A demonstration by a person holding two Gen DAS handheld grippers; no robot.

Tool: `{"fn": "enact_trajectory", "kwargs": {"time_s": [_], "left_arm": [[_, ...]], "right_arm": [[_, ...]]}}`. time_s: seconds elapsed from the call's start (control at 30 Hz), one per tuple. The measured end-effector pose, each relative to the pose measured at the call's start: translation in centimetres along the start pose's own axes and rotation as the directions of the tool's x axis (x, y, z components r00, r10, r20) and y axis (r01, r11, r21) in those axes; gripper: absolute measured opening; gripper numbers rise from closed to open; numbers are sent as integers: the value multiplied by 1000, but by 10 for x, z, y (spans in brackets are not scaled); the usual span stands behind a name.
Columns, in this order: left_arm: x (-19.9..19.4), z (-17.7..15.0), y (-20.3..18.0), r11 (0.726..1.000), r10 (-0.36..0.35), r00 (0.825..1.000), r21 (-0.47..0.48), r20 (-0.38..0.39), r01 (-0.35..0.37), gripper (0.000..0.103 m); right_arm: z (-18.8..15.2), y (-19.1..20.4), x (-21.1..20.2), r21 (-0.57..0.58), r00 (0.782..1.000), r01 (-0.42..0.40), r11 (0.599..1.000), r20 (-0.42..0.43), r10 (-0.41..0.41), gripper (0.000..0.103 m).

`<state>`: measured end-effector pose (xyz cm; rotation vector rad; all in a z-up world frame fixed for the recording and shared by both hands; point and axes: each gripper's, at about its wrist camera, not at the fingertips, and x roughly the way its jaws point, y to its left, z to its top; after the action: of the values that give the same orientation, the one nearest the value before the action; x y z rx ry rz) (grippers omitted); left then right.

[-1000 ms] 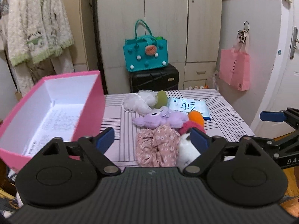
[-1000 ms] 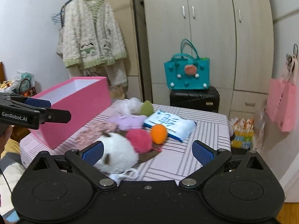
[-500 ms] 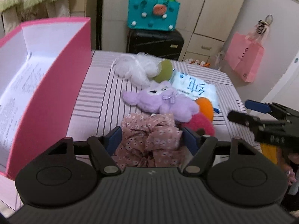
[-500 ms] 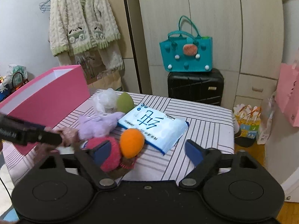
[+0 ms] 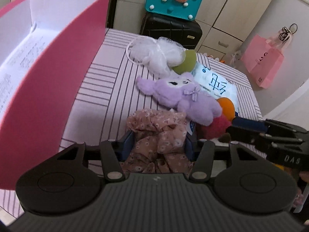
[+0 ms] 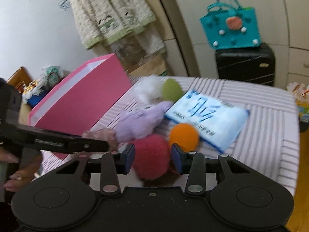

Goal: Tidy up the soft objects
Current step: 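Grasp the pink floral scrunchie with the left tool while the right tool grasps the orange sponge, then carry the scrunchie with the left tool while the right tool carries the sponge into the pink box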

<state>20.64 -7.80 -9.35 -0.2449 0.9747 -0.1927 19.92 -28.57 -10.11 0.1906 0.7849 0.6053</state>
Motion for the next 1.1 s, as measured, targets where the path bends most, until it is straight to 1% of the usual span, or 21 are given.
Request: {"fn": "enact_trajectory", "kwargs": {"time_s": [0.07,0.17,0.3,0.37,0.4,0.43,0.47,0.5,0.53,0.57,0.6,0.7,0.8,0.83,0.93,0.97,1.0,1.03,1.1], "left_arm": [[1,-1,0,1000,-2,1000,1,1,1,53],[3,-2,-1,1000,-6,1000,11,-1,6,53],[5,-3,1,1000,-16,1000,5,-8,16,53],[6,-4,1,1000,-18,1000,12,-8,18,52],[5,-5,0,1000,-16,1000,19,0,16,49],[3,-6,0,1000,-14,1000,26,9,13,43],[2,-7,-1,999,-7,1000,34,20,6,38],[-1,-8,-2,999,2,999,41,32,-3,33],[-3,-9,-2,999,7,999,46,43,-9,29],[-6,-9,-2,999,5,999,49,48,-7,28],[-9,-10,-1,999,1,999,51,53,-4,26],[-17,-10,0,998,-20,998,55,66,16,24],[-22,-14,-3,996,-18,997,89,70,12,24],[-23,-15,-4,995,-16,997,100,69,9,24],[-21,-19,-5,992,-7,998,124,65,-1,23],[-21,-20,-5,992,1,998,129,66,-10,23],[-20,-21,-5,991,8,998,131,67,-17,23],[-20,-21,-5,991,10,998,131,66,-19,23],[-22,-19,-3,992,4,998,124,68,-13,23]], "right_arm": [[-1,4,5,-4,1000,-9,1000,-25,9,48],[-2,8,14,-6,998,3,1000,-66,-3,49],[-3,7,22,9,997,11,1000,-77,-10,49],[-3,8,22,1,997,14,1000,-77,-14,39],[-4,8,22,0,997,19,1000,-76,-19,35],[-5,9,23,-4,997,25,1000,-77,-25,31],[-6,11,22,-13,997,31,999,-76,-32,28],[-7,13,20,-23,997,40,999,-71,-41,22],[-7,15,17,-25,997,45,999,-67,-47,19],[-7,16,15,-23,997,48,999,-62,-49,16],[-7,17,12,-20,997,53,998,-54,-54,2],[-6,19,2,-25,997,69,997,-36,-69,2],[-6,22,-6,-56,996,86,995,-30,-88,2],[-6,22,-8,-61,995,88,994,-32,-90,7],[-5,21,-6,-65,993,106,992,-46,-109,12],[-5,21,-4,-69,993,106,992,-48,-110,16],[-4,19,-2,-60,993,107,992,-47,-110,23],[-2,18,1,-51,993,100,994,-50,-103,26],[0,18,5,-33,994,101,994,-46,-103,27]]}}
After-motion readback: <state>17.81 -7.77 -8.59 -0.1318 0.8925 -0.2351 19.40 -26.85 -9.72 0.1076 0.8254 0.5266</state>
